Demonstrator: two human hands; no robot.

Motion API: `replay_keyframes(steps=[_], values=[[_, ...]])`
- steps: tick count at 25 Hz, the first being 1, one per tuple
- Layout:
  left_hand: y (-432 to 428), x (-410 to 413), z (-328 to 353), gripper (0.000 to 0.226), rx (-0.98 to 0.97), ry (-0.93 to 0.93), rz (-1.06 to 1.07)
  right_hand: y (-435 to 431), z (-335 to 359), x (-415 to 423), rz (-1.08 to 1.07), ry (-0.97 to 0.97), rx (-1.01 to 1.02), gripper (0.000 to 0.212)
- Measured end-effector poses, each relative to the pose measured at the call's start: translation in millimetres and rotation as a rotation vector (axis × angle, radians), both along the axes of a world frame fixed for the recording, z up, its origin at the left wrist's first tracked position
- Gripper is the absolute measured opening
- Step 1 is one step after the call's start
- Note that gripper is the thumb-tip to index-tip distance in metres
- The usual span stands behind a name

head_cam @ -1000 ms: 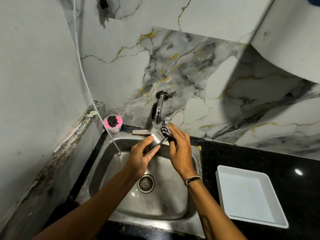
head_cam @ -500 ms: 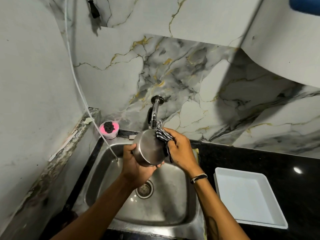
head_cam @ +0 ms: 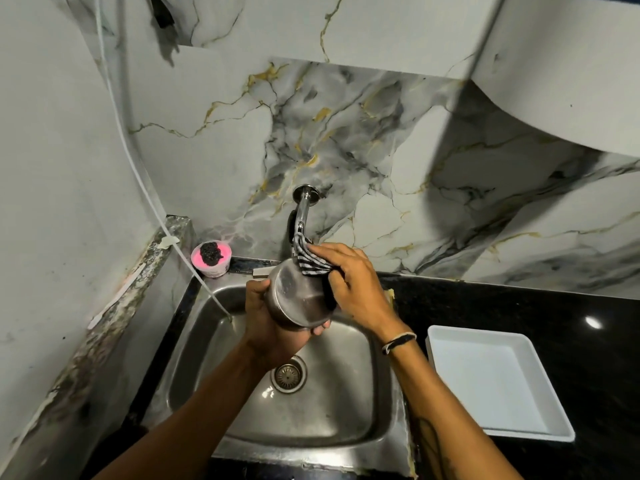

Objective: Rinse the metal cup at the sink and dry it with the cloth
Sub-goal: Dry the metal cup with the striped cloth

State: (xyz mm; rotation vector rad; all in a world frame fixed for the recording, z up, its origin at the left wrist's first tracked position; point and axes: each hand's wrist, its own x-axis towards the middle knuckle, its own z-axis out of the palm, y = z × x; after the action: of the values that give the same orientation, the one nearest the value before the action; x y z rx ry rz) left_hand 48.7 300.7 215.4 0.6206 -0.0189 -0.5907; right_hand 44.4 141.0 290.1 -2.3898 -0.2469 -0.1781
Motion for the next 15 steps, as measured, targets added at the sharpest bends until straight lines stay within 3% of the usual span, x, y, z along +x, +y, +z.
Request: replay_keyframes(steps=[3, 4, 7, 9, 11, 13, 15], values=[[0.1, 9.9, -5.3, 0.067, -0.111, 0.095, 0.074, 21.7, -13.8, -32.7, 0.171, -0.182, -0.172, 0.063], [2.2, 14.5, -6.5, 0.07, -0.058, 0.106, 0.087, 21.8, -21.9, -46.6, 0.229, -0.21, -0.234, 0.061], [2.9, 20.2, -8.9, 0.085, 0.066, 0.183, 0.048, 8.7, -23.7, -44.8, 0.079, -0.136, -0.236, 0.065], [2.7, 15.2, -22.0, 0.065, -0.017, 0.336, 0.002, 15.6, -12.3, -27.7, -0.047, -0.084, -0.224, 0.063], [0.4, 22.5, -41.3, 0.035, -0.092, 0.377, -0.041, 39.6, -12.9, -39.0, 0.049, -0.207, -0.25, 0.061], [2.8, 26.6, -42.8, 0.038, -0.036, 0.342, 0.042, 35.0, -20.7, -62.2, 0.201, -0.276, -0.292, 0.061], [2.9, 11.6, -20.3, 0.066, -0.031, 0.11, 0.076, 13.6, -14.6, -55.9, 0.118, -0.213, -0.281, 0.06]])
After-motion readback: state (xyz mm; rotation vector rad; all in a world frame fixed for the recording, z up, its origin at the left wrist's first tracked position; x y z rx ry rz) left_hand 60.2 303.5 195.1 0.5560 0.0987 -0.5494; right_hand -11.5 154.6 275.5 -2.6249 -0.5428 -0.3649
